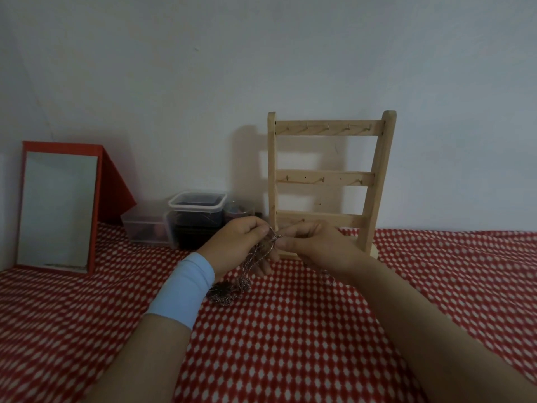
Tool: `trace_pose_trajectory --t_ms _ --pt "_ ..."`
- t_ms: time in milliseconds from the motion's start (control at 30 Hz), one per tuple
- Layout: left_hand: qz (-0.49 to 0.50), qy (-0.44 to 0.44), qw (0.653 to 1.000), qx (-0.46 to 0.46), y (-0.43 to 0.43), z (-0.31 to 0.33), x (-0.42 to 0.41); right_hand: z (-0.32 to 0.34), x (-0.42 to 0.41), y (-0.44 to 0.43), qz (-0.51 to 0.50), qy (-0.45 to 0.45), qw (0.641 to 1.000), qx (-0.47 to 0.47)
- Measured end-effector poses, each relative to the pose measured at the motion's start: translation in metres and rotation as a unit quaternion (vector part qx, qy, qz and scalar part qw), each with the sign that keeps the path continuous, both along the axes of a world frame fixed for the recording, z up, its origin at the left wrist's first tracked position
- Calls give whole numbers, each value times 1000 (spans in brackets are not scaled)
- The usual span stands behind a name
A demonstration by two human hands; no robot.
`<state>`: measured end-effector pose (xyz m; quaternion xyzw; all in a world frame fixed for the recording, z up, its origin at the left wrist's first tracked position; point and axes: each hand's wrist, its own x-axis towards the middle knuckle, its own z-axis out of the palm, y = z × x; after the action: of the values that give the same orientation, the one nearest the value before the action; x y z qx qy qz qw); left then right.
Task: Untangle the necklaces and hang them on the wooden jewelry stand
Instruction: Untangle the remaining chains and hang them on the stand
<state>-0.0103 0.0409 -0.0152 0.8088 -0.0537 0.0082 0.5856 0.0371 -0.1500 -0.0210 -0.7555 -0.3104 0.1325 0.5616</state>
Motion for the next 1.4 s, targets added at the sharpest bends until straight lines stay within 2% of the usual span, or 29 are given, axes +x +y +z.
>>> trace_pose_trajectory --t_ms 200,333,467,633,700,800,867,1000,1233,1400 --pt "1 50 997 -60 5 -4 4 -6 7 1 -42 34 998 37" --pt "13 69 997 -34 11 -7 5 -10 11 -1 -58 46 996 49" --pt "-23 69 997 -30 15 -6 2 -9 12 -3 -60 51 996 48" --pt "-13 45 998 50 22 -2 3 -11 14 -4 -70 48 996 36" --pt "-1 32 996 80 22 1 2 -8 15 -4 -90 27 996 -8" --pt "0 19 993 115 19 4 1 -6 17 -5 -91 -57 977 -186" --pt "-9 16 990 138 17 4 1 -6 15 -2 -78 -83 967 -228" --pt "-20 16 986 163 11 3 1 -3 8 4 -24 -63 988 -141" --pt "-10 -1 981 196 8 3 3 -9 11 2 -23 -88 989 -114" --pt "-9 -5 984 180 4 4 4 -12 12 8 -27 -93 985 -142"
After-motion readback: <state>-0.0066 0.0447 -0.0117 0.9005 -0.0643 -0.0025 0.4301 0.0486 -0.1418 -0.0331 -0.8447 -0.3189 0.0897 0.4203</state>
